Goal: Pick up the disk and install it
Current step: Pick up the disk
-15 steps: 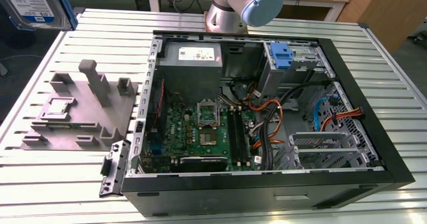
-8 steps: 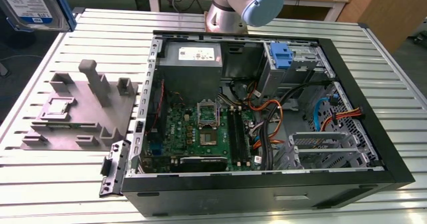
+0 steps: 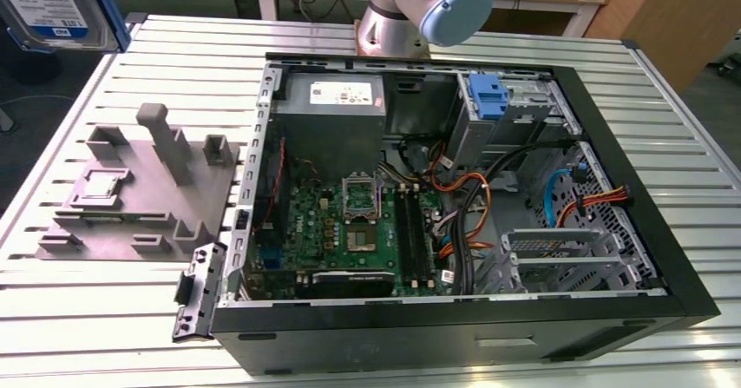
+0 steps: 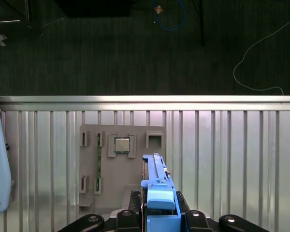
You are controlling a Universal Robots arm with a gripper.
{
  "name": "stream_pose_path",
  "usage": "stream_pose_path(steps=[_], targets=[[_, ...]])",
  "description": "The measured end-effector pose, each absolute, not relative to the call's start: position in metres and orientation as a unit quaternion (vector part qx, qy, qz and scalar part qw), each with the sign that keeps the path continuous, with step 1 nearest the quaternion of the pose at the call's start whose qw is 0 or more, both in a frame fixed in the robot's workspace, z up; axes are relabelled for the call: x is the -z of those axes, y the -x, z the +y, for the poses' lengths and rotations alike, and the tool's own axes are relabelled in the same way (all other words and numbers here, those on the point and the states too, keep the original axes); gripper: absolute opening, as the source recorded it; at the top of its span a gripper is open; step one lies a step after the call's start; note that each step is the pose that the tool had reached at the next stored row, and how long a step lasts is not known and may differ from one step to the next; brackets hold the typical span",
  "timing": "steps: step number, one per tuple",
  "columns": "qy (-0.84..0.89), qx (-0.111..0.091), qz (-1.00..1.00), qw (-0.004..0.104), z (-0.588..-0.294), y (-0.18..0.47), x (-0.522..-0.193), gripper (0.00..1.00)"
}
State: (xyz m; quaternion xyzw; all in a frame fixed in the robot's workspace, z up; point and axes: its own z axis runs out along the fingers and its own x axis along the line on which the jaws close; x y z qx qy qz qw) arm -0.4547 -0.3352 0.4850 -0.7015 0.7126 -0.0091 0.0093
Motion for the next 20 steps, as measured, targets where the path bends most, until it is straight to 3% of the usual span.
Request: stream_pose_path(steps=[20], targets=[[0.701,0.009,0.713,0.009,-0.3354,0.4505,-0.4850,0.37]])
